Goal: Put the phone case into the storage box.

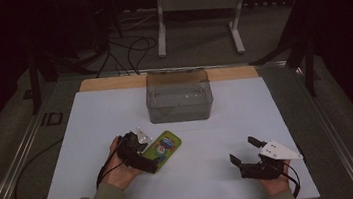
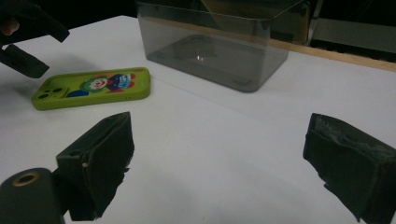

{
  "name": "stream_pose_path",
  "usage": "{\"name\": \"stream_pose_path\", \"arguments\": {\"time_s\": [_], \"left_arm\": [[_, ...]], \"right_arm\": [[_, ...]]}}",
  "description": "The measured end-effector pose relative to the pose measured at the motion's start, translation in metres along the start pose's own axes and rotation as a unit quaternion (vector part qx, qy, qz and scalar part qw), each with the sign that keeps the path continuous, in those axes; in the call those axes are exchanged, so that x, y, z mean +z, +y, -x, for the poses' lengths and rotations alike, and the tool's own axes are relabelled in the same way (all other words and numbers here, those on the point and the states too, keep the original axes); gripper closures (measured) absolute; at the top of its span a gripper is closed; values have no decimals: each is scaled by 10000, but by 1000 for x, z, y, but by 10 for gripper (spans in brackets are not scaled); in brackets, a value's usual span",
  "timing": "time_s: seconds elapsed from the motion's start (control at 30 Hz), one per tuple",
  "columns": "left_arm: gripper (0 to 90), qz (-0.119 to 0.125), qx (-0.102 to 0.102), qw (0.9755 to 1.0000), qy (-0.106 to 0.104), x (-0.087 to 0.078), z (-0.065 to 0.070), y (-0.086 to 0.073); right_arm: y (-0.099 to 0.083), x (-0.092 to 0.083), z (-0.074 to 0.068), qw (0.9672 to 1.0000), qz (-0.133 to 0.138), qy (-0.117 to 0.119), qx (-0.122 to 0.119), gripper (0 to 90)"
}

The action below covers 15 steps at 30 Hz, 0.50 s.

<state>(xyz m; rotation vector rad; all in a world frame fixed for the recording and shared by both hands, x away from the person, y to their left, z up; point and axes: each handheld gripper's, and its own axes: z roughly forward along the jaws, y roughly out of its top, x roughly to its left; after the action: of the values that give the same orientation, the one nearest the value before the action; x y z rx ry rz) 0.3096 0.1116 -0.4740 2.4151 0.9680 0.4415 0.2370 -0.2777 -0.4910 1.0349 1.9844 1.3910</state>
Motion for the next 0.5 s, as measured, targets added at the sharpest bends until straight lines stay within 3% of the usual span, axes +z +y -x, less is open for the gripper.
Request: {"name": "stream_pose_path", "arguments": {"time_s": [0.5], "left_arm": [[1,-241,42,9996,-101,13,6,3]], "right_arm": [[0,0,0,10000,-2,-6,-15,85]]}}
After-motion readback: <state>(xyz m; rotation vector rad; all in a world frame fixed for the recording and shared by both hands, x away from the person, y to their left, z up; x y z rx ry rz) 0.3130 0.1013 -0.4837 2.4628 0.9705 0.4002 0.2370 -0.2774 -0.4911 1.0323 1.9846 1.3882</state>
